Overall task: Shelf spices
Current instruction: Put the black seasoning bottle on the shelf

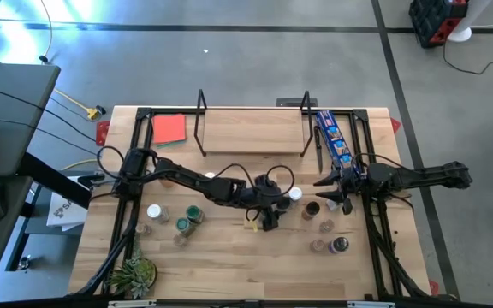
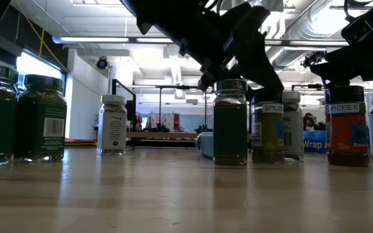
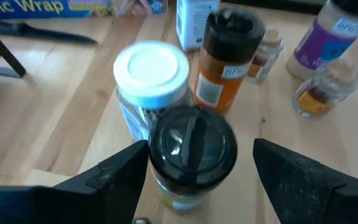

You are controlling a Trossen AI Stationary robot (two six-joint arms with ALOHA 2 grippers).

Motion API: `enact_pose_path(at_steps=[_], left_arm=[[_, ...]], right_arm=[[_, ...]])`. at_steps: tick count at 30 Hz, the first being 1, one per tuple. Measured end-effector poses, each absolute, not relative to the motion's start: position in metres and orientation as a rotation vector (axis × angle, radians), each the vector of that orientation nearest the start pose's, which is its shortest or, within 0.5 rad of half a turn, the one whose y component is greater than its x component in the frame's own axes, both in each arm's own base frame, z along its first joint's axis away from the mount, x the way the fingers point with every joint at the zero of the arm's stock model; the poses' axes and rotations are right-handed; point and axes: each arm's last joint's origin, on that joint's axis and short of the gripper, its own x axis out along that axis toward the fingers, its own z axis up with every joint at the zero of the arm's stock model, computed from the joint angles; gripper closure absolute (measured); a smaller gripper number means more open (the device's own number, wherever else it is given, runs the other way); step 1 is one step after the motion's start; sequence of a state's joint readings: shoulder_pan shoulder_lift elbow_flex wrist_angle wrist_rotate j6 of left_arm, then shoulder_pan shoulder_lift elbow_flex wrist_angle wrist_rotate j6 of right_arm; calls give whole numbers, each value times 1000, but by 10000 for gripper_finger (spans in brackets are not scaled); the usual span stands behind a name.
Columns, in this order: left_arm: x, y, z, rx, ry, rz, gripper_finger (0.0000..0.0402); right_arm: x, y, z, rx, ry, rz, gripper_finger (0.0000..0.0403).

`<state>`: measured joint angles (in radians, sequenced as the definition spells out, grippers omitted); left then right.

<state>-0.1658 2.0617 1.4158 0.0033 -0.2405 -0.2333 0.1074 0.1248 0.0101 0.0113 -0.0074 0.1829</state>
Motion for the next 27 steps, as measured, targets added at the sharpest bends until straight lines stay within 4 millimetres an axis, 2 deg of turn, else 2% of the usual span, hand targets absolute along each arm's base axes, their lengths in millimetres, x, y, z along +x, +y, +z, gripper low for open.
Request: enact_pose_path(at_steps=[3, 10, 18, 24, 27], left_arm=[[450, -68, 171, -93, 627, 142, 115], [452, -68, 173, -73, 600, 139, 127], [453, -68, 174, -79, 583, 132, 207], [455, -72, 178, -90, 537, 103, 209], [456, -76, 189, -84, 481, 87, 209]], right_arm=[[104, 11, 158, 177, 114, 105, 243], [104, 11, 158, 177, 114, 105, 243], [104, 11, 158, 177, 114, 105, 243], [104, 11, 158, 177, 114, 105, 243], [104, 11, 158, 177, 114, 105, 243]])
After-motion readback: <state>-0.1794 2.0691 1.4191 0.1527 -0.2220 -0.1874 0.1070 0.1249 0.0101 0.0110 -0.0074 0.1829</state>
